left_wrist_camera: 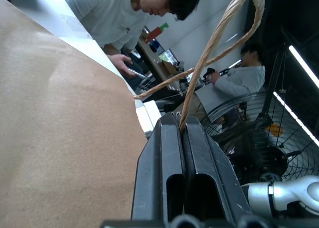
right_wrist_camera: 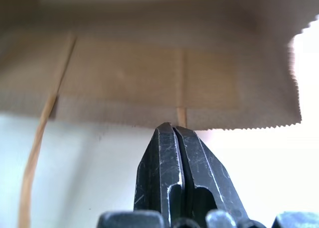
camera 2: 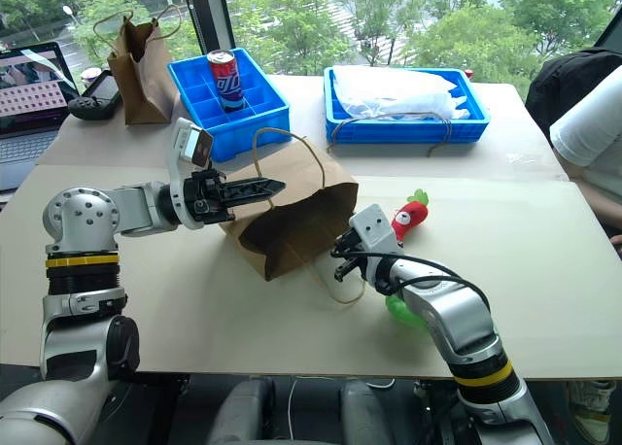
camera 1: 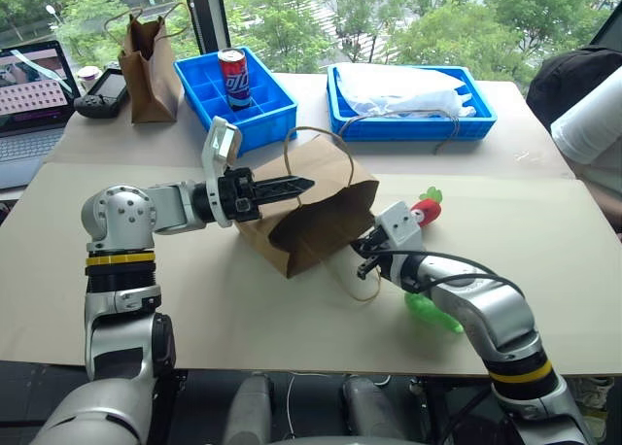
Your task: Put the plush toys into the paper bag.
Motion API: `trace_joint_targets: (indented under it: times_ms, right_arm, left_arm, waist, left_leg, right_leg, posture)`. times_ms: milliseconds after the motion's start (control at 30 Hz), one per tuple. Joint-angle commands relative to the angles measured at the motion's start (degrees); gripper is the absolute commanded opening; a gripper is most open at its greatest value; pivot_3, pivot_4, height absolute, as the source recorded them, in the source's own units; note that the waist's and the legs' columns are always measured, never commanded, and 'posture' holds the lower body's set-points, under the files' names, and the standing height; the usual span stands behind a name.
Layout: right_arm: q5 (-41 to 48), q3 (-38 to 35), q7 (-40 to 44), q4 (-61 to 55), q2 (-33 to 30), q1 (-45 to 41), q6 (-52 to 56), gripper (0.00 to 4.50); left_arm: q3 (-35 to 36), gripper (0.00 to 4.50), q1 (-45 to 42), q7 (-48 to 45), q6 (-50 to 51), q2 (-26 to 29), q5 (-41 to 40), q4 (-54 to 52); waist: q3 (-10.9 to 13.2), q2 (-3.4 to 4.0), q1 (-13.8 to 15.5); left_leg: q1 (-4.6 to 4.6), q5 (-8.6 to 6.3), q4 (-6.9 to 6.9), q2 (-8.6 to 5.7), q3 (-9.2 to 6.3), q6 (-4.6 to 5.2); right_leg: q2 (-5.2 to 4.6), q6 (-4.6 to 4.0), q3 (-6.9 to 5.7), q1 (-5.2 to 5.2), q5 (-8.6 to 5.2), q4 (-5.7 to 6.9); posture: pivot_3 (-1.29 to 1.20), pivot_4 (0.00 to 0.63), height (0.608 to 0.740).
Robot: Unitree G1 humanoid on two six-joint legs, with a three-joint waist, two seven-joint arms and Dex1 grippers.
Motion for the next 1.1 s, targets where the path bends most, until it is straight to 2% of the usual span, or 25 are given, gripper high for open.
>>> trace_joint_targets:
  times_ms: [33,67,100,167,233,300,367,500,533,667,700,733,900,1033,1100]
  right_arm:
    - [5.69,-7.71,1.42,-8.53,-1.97,-2.93,6.5,0.02]
    - [7.07,-9.21,1.84,-9.8,-2.65,-3.24,8.25,0.02]
    - [9.35,-11.48,3.05,-11.47,-4.28,-3.06,11.04,0.3]
    - [12.27,-14.19,7.47,-14.9,-11.77,-0.84,15.13,0.76]
    - [13.98,-17.47,11.52,-16.85,-19.3,2.73,16.67,1.49]
    - [15.63,-20.47,13.7,-17.48,-23.25,5.9,17.41,2.16]
    - [15.63,-21.37,14.5,-17.7,-25.51,9.32,17.02,2.83]
    - [10.56,-18.28,13.0,-16.78,-28.54,15.67,12.61,4.14]
    - [9.11,-16.7,12.96,-16.16,-29.31,17.7,11.41,4.14]
    - [6.63,-14.11,10.31,-12.98,-25.94,21.52,9.71,4.14]
    - [6.12,-13.95,9.9,-12.58,-25.44,21.97,9.26,3.58]
    - [5.7,-13.86,9.6,-12.38,-25.02,22.32,8.93,3.46]
    - [7.64,-16.3,12.59,-14.44,-26.2,19.7,7.76,1.7]
    - [13.38,-17.9,15.52,-16.44,-26.69,8.85,9.77,0.36]
    - [16.09,-16.61,14.61,-17.0,-25.06,2.43,12.39,0.02]
  left_arm:
    - [-1.34,0.0,1.01,-2.85,-1.11,1.13,-1.35,-3.23]
    - [-1.53,0.0,1.02,-3.05,-1.41,1.1,-1.24,-3.13]
    - [-1.69,0.0,0.86,-3.15,-1.65,0.89,-1.17,-2.94]
    - [-2.36,0.0,0.44,-3.67,-2.15,0.56,-0.95,-2.68]
    - [-3.13,0.0,-0.01,-4.38,-2.42,0.54,-0.72,-2.36]
    - [-3.96,0.0,-0.22,-5.17,-2.64,0.8,-0.46,-2.15]
    - [-4.69,0.0,-0.39,-5.93,-2.82,1.12,-0.25,-1.94]
    - [-6.45,0.0,-0.37,-8.32,-4.02,2.23,0.52,-2.11]
    - [-7.08,0.0,-0.02,-9.62,-4.42,2.79,0.51,-2.85]
    - [-8.54,0.0,0.5,-11.85,-5.47,4.07,0.74,-3.5]
    - [-8.67,0.0,0.38,-12.01,-5.59,4.26,0.78,-3.28]
    - [-8.75,0.0,0.36,-12.16,-5.67,4.41,0.79,-3.18]
    - [-8.53,0.0,-0.07,-12.93,-5.84,4.81,0.56,-2.92]
    - [-8.85,0.0,-0.27,-12.96,-6.13,4.79,0.74,-2.72]
    - [-9.22,0.0,-0.49,-12.66,-6.36,4.37,1.06,-2.64]
  waist:
    - [0.01,0.0,0.03]
    - [0.01,0.0,0.05]
    - [0.0,0.0,0.06]
    - [0.01,0.01,0.54]
    - [0.01,0.01,1.23]
    - [0.01,0.01,1.43]
    - [0.02,0.01,1.37]
    - [0.02,0.01,0.99]
    - [0.01,0.01,0.86]
    - [0.02,0.0,0.83]
    - [0.02,0.01,0.84]
    - [0.02,0.01,0.89]
    - [0.02,0.01,0.96]
    - [0.03,0.03,0.38]
    - [0.03,0.03,0.17]
  left_leg:
    - [0.0,0.0,-0.01,0.0,-0.01,0.0]
    - [0.0,0.0,-0.01,0.0,-0.02,0.0]
    - [0.0,0.0,-0.01,0.0,-0.02,0.0]
    - [-0.02,0.0,-0.01,-0.02,-0.03,0.0]
    - [-0.06,-0.01,-0.01,-0.08,-0.02,0.01]
    - [-0.08,-0.02,-0.02,-0.09,0.0,0.03]
    - [-0.08,-0.02,-0.02,-0.07,0.01,0.04]
    - [-0.06,-0.02,-0.02,-0.03,0.01,0.03]
    - [-0.06,-0.02,-0.02,-0.04,0.04,0.03]
    - [-0.06,-0.02,-0.02,-0.04,0.02,0.03]
    - [-0.06,-0.02,-0.02,-0.04,0.03,0.03]
    - [-0.06,-0.02,-0.02,-0.04,0.03,0.03]
    - [-0.05,-0.01,-0.01,-0.04,0.02,0.03]
    - [-0.04,-0.01,-0.02,-0.03,0.03,0.02]
    - [-0.04,0.0,-0.02,0.0,0.01,0.03]
  right_leg:
    - [0.0,0.0,0.0,0.0,0.0,0.0]
    - [0.01,0.0,-0.02,0.01,0.0,0.0]
    - [0.0,0.0,-0.02,0.01,0.0,-0.02]
    - [-0.02,0.0,-0.03,0.04,0.0,-0.08]
    - [-0.09,0.0,-0.04,0.08,0.0,-0.21]
    - [-0.1,0.01,-0.04,0.09,0.0,-0.29]
    - [-0.08,0.01,-0.04,0.09,0.0,-0.29]
    - [-0.02,0.0,-0.03,0.06,0.0,-0.25]
    - [-0.03,0.0,0.01,0.05,0.0,-0.25]
    - [-0.03,0.0,0.0,0.06,0.0,-0.25]
    - [-0.03,0.0,0.01,0.07,0.0,-0.25]
    - [-0.03,0.0,0.01,0.07,0.0,-0.24]
    - [-0.03,0.0,0.0,0.08,0.0,-0.25]
    - [-0.02,-0.01,0.01,0.06,0.01,-0.22]
    - [0.01,-0.02,0.0,0.06,0.01,-0.21]
  posture:
    - [0.0,0.15,0.707]
    - [0.0,0.15,0.707]
    - [0.0,0.15,0.707]
    - [0.0,0.15,0.707]
    - [0.0,0.15,0.707]
    - [0.0,0.15,0.707]
    - [0.0,0.15,0.707]
    - [0.0,0.15,0.707]
    - [0.0,0.15,0.707]
    - [0.0,0.15,0.707]
    - [0.0,0.15,0.707]
    - [0.0,0.15,0.707]
    - [0.0,0.15,0.707]
    - [0.0,0.15,0.707]
    - [0.0,0.15,0.707]
